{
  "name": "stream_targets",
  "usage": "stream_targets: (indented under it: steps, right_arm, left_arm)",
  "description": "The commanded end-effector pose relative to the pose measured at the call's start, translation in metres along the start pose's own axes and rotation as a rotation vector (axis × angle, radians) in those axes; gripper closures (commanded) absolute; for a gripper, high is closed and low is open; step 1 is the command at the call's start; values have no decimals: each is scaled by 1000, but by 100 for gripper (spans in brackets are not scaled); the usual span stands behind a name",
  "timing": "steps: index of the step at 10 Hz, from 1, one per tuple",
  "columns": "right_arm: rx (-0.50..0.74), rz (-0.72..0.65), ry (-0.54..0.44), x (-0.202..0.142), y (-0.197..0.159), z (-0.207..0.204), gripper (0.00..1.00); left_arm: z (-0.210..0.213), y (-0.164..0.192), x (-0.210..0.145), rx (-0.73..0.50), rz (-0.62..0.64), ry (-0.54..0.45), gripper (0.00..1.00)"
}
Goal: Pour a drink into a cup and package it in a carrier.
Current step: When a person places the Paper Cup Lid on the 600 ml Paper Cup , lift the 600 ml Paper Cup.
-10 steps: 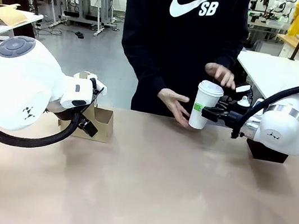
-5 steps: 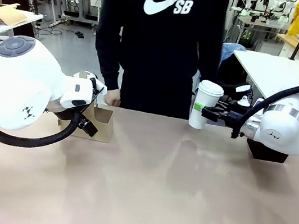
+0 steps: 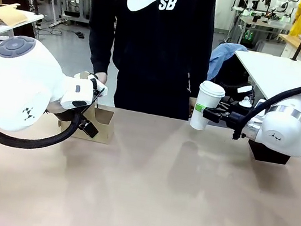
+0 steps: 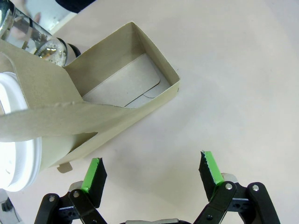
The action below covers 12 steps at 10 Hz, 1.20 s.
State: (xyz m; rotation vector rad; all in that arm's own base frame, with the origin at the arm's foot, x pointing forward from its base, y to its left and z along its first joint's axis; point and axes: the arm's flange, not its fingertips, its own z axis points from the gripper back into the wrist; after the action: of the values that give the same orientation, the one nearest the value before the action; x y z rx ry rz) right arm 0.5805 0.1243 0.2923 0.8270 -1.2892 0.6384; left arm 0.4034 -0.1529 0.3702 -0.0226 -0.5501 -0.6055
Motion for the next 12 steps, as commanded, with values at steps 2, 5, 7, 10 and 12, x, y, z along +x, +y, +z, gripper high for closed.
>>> stream_targets:
  steps: [2,5,7,10,12]
  right_arm:
    - [-8,-2,-17,6,2,-1,20]
    - [-8,-2,-17,6,2,-1,20]
    - [0,0,0,0,0,0,20]
    - [1,0,20,56,23,8,20]
    - [21,15,31,98,37,13,20]
  left_arm:
    - [0,1,0,-2,2,-1,0]
    - [0,1,0,-2,2,-1,0]
    - [0,1,0,-2,2,-1,0]
    - [0,1,0,-2,2,-1,0]
    - [0,1,0,-2,2,-1,0]
